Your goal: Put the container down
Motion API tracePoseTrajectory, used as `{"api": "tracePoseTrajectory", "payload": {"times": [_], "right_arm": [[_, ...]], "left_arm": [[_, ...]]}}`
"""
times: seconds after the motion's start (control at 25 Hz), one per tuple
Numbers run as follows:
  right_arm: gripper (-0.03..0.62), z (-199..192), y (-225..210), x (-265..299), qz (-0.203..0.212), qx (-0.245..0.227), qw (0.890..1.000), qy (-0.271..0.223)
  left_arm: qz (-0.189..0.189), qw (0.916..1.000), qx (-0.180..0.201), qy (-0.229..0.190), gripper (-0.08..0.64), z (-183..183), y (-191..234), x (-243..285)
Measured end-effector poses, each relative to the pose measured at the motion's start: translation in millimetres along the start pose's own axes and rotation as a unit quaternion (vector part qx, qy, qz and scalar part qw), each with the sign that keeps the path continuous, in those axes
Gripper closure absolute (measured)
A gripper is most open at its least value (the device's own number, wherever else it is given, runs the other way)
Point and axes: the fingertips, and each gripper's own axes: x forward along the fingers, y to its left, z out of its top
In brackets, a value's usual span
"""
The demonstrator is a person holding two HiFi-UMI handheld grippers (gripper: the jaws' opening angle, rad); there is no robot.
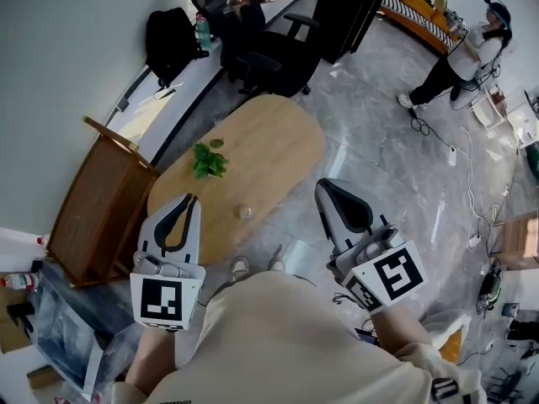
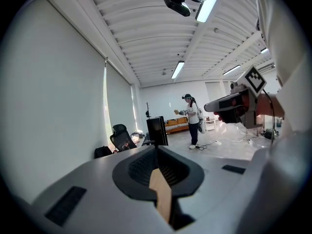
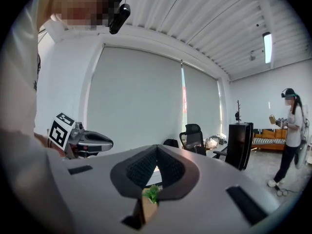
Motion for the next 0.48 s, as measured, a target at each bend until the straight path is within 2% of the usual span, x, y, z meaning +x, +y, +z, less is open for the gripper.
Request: {"api": "tracePoseTrajectory", "payload": {"times": [0.12,0.48], "right_arm": [[0.595,-0.8,-1.6,-0.2,-0.005,0.013,1.000,-0.001],[0.595,-1.7,-4.0,-3.2,-0.019,0.006,1.000,-0.006]], "left_arm": [[0.001,1.0000,0.000,-0.002,0.541,2.5,2.4,-1.1],[-0.004,1.0000,0.006,-0.005,0.541,3.5,0.7,-1.2]]}}
